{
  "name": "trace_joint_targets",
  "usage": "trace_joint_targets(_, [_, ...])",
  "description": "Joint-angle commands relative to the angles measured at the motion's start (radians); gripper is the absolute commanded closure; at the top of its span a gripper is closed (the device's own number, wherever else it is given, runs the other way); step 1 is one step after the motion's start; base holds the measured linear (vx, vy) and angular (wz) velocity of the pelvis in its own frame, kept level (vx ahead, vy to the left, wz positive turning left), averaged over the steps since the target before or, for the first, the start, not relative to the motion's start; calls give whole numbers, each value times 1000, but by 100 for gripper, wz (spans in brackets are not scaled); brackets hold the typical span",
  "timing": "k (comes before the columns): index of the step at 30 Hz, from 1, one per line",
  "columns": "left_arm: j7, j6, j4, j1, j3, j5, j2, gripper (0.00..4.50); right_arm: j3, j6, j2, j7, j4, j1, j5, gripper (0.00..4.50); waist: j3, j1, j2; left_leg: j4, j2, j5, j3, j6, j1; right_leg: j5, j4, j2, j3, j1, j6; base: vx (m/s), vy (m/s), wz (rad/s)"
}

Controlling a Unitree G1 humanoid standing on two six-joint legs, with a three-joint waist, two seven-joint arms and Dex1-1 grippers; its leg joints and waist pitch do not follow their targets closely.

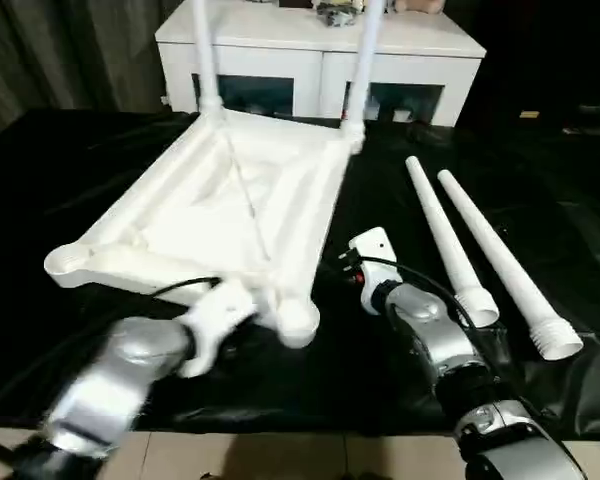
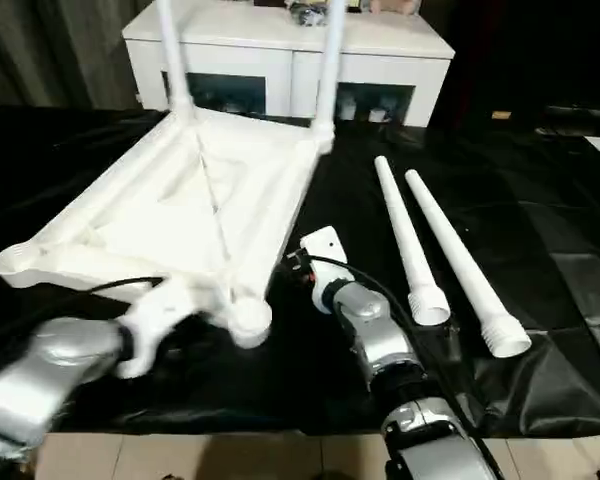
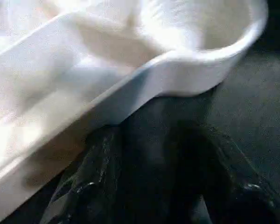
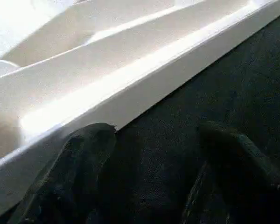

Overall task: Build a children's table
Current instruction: Rotate table base

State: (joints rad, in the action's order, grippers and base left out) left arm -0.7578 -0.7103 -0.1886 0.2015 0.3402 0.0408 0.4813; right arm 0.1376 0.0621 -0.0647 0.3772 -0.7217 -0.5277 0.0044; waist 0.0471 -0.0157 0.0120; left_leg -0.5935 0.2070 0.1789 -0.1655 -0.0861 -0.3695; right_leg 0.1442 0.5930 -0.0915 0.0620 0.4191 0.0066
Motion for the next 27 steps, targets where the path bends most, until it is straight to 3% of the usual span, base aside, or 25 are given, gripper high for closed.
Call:
trace_joint_targets(1, [10, 37, -9, 37, 18, 4, -13, 197, 28, -16, 6, 35, 53, 9, 2, 96, -54, 2, -20, 85, 6, 477, 5, -33, 12, 466, -90, -26, -26, -28, -124, 0, 0, 0])
trace_joint_targets(5, [23, 92, 13, 64, 31, -2, -54, 197, 36, 20, -46, 74, 212, 80, 1, 96, -58, 5, -16, 84, 6, 423, 2, -18, 5, 409, -82, -24, -27, -38, -135, 0, 0, 0])
trace_joint_targets(8, [49, 136, 66, 98, 38, 15, -91, 197, 33, 57, -91, 95, 332, 130, 3, 96, -60, 0, -19, 82, 7, 375, -2, -6, 2, 349, -76, -23, -29, -41, -150, 0, 0, 0])
trace_joint_targets(9, [63, 173, 92, 111, 41, 19, -113, 197, 30, 69, -109, 98, 373, 145, -1, 96, -59, -1, -25, 84, 8, 365, -1, -4, 0, 334, -75, -24, -29, -43, -157, 0, 0, 0])
trace_joint_targets(10, [70, 194, 105, 117, 43, 20, -124, 197, 28, 76, -119, 100, 395, 154, -3, 96, -60, 0, -21, 81, 7, 363, -2, -2, 0, 331, -75, -23, -29, -44, -158, 0, 0, 0])
trace_joint_targets(11, [81, 229, 128, 129, 51, 19, -150, 197, 18, 96, -142, 96, 440, 169, -10, 96, -59, 1, -19, 83, 8, 362, -2, 0, -1, 330, -77, -23, -29, -45, -160, 0, 0, 0])
trace_joint_targets(14, [119, 289, 175, 147, 69, 32, -198, 197, -27, 157, -191, 76, 542, 194, -12, 96, -58, -5, -27, 81, 10, 361, -4, 0, 6, 324, -80, -23, -31, -44, -159, 0, 0, 0])
trace_joint_targets(15, [123, 293, 179, 148, 69, 33, -201, 197, -30, 161, -193, 74, 548, 195, -12, 96, -59, -6, -20, 80, 9, 353, -5, 4, 3, 318, -78, -23, -31, -48, -157, 0, 0, 0])
trace_joint_targets(16, [152, 317, 210, 157, 64, 39, -222, 197, -48, 185, -208, 64, 580, 201, -14, 96, -58, -8, -25, 81, 7, 345, -5, 7, 0, 329, -79, -23, -31, -48, -150, 0, 0, 0])
trace_joint_targets(18, [174, 340, 236, 165, 59, 43, -239, 197, -60, 213, -219, 52, 607, 206, -19, 96, -58, -9, -22, 79, 5, 337, -6, 8, 0, 338, -82, -22, -31, -49, -139, 0, 0, 0])
trace_joint_targets(19, [193, 367, 273, 180, 51, 43, -262, 197, -73, 257, -230, 37, 636, 208, -27, 96, -59, -11, -29, 78, 5, 335, -6, 5, 0, 338, -80, -23, -31, -49, -138, 0, 0, 0])
trace_joint_targets(20, [202, 386, 301, 192, 45, 39, -279, 197, -83, 295, -236, 26, 653, 207, -31, 96, -59, -8, -26, 77, 3, 333, -7, 6, 1, 339, -84, -20, -30, -48, -135, 0, 0, 0])
trace_joint_targets(21, [214, 403, 324, 205, 43, 41, -292, 197, -90, 337, -241, 23, 661, 201, -29, 96, -61, -10, -30, 76, 2, 330, -7, 8, 2, 342, -84, -20, -30, -49, -135, 0, 0, 0])
trace_joint_targets(22, [227, 440, 360, 223, 43, 46, -309, 197, -101, 416, -246, 0, 674, 186, -38, 96, -61, -11, -30, 76, 2, 330, -6, 11, 4, 345, -86, -19, -30, -48, -135, 0, 0, 0])
trace_joint_targets(23, [228, 445, 365, 227, 43, 46, -312, 197, -103, 431, -247, -6, 675, 182, -42, 96, -61, -11, -36, 76, 1, 329, -6, 8, 5, 344, -86, -19, -30, -47, -137, 0, 0, 0])
trace_joint_targets(24, [232, 473, 368, 246, 32, 40, -322, 197, -127, 541, -252, -27, 669, 147, -27, 96, -63, -11, -38, 76, 3, 325, -4, 2, 4, 324, -83, -20, -29, -50, -147, 0, 0, 0])
trace_joint_targets(25, [232, 474, 367, 246, 31, 38, -323, 190, -129, 546, -252, -27, 668, 145, -25, 79, -62, -8, -34, 76, 2, 322, -4, 4, 3, 316, -82, -18, -28, -52, -153, 0, 0, 0])
trace_joint_targets(26, [222, 473, 344, 253, 2, 8, -329, 188, -157, 617, -256, -46, 647, 111, -5, 69, -64, -12, -33, 74, 4, 317, -5, 5, 4, 310, -81, -22, -29, -52, -156, 0, 0, 0])
trace_joint_targets(27, [218, 473, 336, 255, -12, -9, -331, 188, -168, 645, -258, -58, 639, 97, -6, 62, -62, -9, -36, 74, 2, 313, -5, 6, 3, 318, -79, -23, -29, -54, -164, 0, 0, 0])
